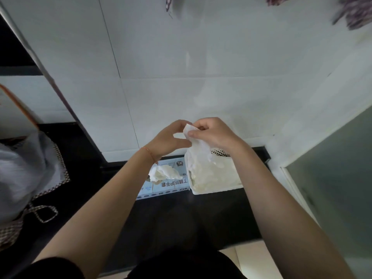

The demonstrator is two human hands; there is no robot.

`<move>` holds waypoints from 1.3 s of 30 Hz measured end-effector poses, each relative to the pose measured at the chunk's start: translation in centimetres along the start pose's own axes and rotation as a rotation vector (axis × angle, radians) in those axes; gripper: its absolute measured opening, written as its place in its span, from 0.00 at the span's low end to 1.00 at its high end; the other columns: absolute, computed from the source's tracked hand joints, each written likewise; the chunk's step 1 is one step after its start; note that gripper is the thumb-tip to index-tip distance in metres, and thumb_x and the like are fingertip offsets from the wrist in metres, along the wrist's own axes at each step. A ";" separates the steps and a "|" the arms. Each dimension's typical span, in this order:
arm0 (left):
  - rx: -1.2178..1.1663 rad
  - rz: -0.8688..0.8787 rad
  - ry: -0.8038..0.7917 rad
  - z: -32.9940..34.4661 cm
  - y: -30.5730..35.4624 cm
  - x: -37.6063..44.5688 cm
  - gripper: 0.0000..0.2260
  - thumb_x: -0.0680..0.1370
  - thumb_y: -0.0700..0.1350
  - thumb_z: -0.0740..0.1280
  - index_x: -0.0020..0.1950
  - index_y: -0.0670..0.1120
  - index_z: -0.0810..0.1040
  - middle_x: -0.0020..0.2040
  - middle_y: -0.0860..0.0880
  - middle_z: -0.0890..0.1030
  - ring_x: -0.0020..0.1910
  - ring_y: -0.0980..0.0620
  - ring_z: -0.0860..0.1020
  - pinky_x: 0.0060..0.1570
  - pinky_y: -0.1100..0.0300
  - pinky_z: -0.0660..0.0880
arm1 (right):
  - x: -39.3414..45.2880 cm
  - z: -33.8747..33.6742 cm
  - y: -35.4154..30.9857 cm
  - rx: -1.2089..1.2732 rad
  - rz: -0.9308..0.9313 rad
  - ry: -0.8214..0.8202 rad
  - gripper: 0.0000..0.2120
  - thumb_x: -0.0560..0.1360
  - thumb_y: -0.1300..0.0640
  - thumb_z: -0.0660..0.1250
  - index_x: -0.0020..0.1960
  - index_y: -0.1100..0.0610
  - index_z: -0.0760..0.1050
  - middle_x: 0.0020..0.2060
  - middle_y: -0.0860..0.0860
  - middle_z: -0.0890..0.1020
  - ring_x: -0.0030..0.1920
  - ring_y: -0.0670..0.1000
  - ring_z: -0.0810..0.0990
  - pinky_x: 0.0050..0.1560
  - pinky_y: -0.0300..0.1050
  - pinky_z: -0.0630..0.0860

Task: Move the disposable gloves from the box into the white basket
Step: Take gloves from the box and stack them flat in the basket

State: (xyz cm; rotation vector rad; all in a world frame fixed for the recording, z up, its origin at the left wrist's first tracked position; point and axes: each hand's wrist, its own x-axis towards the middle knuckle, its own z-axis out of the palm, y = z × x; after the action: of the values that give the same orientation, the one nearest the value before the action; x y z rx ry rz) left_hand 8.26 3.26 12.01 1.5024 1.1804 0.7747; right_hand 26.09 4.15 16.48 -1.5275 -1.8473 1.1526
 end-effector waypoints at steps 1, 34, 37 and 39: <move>0.021 -0.019 0.006 0.2 0.4 0.1 0.18 0.72 0.39 0.74 0.60 0.49 0.78 0.59 0.52 0.80 0.61 0.55 0.76 0.60 0.62 0.69 | -0.1 -0.2 -0.1 -0.009 -0.011 0.005 0.04 0.73 0.54 0.73 0.45 0.55 0.82 0.33 0.46 0.79 0.31 0.43 0.76 0.32 0.33 0.70; 0.200 -0.435 -0.150 4.2 -4.5 7.0 0.08 0.77 0.46 0.69 0.41 0.44 0.77 0.33 0.51 0.72 0.31 0.53 0.68 0.35 0.62 0.67 | 1.6 -4.8 13.3 0.477 0.517 0.011 0.08 0.76 0.68 0.65 0.48 0.57 0.69 0.31 0.54 0.74 0.26 0.47 0.72 0.28 0.40 0.66; 0.465 -0.426 -0.180 7.5 -7.4 10.2 0.11 0.76 0.48 0.71 0.53 0.43 0.81 0.46 0.46 0.80 0.44 0.49 0.76 0.43 0.60 0.71 | 2.0 -4.8 17.5 0.291 0.548 0.005 0.09 0.75 0.70 0.61 0.48 0.57 0.72 0.32 0.55 0.76 0.27 0.48 0.74 0.32 0.44 0.70; 0.625 -0.392 -0.162 9.7 -8.6 12.1 0.17 0.76 0.50 0.71 0.62 0.43 0.79 0.56 0.45 0.79 0.52 0.47 0.75 0.49 0.60 0.68 | 2.1 -5.1 19.8 0.206 0.548 -0.030 0.11 0.76 0.69 0.58 0.46 0.58 0.76 0.31 0.55 0.78 0.26 0.47 0.74 0.34 0.44 0.74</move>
State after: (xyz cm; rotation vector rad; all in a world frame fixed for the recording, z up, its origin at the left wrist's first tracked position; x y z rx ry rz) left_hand 18.32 11.42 -0.06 1.7032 1.6132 0.0047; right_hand 40.49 8.21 2.37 -1.9568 -1.3020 1.5536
